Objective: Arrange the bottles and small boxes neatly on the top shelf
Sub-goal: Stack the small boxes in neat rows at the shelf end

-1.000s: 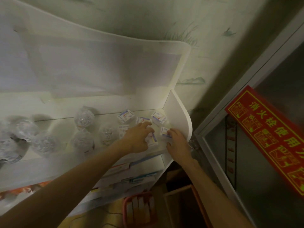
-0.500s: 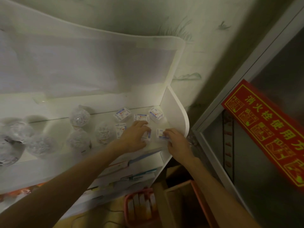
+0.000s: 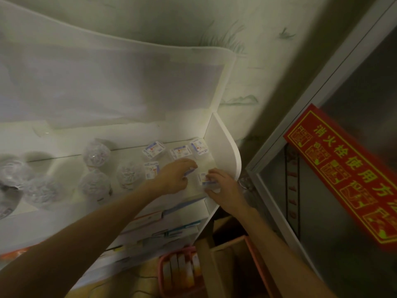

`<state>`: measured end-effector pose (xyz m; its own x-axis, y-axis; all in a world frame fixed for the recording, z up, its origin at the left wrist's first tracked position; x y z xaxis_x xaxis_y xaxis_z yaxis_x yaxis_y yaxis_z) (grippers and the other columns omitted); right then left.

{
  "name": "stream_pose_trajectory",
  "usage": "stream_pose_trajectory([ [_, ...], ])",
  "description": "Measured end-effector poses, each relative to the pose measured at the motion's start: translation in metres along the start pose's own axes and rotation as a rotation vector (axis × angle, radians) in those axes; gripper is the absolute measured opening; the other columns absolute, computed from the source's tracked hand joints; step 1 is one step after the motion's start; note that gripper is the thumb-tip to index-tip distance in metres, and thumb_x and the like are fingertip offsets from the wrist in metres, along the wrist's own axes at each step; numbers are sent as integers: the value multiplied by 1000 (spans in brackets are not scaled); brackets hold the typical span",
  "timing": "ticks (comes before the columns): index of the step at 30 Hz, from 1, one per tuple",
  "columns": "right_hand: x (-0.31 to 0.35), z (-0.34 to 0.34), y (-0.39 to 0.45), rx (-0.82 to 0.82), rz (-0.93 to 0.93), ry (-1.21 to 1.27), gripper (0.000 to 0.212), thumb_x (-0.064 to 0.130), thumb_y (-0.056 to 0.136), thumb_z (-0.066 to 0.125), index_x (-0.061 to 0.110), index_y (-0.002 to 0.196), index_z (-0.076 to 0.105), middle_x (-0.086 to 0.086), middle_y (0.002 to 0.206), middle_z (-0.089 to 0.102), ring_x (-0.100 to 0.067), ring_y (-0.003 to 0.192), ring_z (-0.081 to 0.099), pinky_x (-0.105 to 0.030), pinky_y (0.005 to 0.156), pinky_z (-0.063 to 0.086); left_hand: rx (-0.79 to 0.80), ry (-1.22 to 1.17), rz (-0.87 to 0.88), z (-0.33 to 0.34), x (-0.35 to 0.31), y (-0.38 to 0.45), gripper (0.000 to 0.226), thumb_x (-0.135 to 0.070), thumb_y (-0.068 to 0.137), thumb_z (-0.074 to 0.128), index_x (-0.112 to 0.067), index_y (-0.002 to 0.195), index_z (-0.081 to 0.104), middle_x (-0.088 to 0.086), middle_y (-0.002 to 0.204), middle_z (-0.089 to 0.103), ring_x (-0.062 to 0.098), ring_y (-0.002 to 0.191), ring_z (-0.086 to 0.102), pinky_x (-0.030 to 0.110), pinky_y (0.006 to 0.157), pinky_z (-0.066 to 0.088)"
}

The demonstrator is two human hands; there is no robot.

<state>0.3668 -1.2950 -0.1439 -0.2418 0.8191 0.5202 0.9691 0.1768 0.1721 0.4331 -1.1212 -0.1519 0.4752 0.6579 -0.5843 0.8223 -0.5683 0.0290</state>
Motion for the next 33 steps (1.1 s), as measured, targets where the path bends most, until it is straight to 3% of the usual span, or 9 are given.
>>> stream_pose_trajectory([
  [4,5,0,5,-2,10,15,46,28,83,76,15,124,61,5,127,58,-8,115,52,-17,100,43,5,-80,25,-1,-2,8,61,0,83,57,-19,140,51,1,150,46,19,138,42,29,112,33],
  [7,6,12,6,13,34,-4,60,43,86,69,19,138,50,4,140,49,-11,128,44,-25,109,37,-154,0,27,-9,-2,5,50,-15,87,61,-20,136,54,-1,144,48,19,129,47,31,103,41],
  [10,9,30,6,18,-2,-113,66,58,93,51,24,148,36,1,155,34,-19,144,28,-37,118,27,-274,113,-102,-18,6,-2,41,-24,88,61,-20,129,57,-2,136,50,21,121,49,37,94,47],
  [13,17,43,11,-6,5,-269,67,63,97,34,30,154,25,-3,161,25,-26,148,19,-49,119,20,-249,95,-95,-15,8,-3,39,-19,91,56,-16,130,57,2,133,54,23,119,53,37,93,48],
  [17,24,53,25,-36,56,-372,65,62,96,32,29,152,32,-5,158,32,-32,145,28,-59,114,25,-168,-88,-63,-10,4,1,49,-25,87,41,-16,134,51,3,135,53,22,118,54,34,96,46],
  [20,23,55,32,-43,50,-415,61,54,96,36,24,150,39,-9,154,41,-33,143,34,-59,112,31,-97,-170,10,-4,-4,9,49,-17,85,43,-12,133,50,6,133,53,21,118,52,31,98,42],
  [24,6,50,35,-101,88,-358,49,45,101,41,21,143,49,-9,151,45,-32,141,37,-50,111,36,-226,-99,-7,-15,-5,27,49,-23,80,46,-16,127,58,0,135,53,19,123,49,36,101,45],
  [27,-2,46,33,-152,114,-347,48,45,101,41,22,143,49,-9,152,44,-30,141,37,-44,116,31,-231,66,7,-24,-1,48,50,-12,82,56,-15,132,56,3,145,47,25,132,43,41,107,41],
  [33,-3,46,29,-91,55,-397,54,46,103,33,21,152,35,-10,159,32,-30,147,25,-41,122,16,-69,302,-3,-29,12,93,59,-23,91,54,-14,147,40,7,159,28,28,144,29,41,111,32],
])
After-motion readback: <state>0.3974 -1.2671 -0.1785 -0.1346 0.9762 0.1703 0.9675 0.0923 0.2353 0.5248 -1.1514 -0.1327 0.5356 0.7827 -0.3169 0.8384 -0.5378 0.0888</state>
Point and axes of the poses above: each hand's wrist, its own y-axis towards the middle knuckle, its own z-axis out of the palm, x = y × z, the point moved 6 cm from there along y, towards the middle knuckle
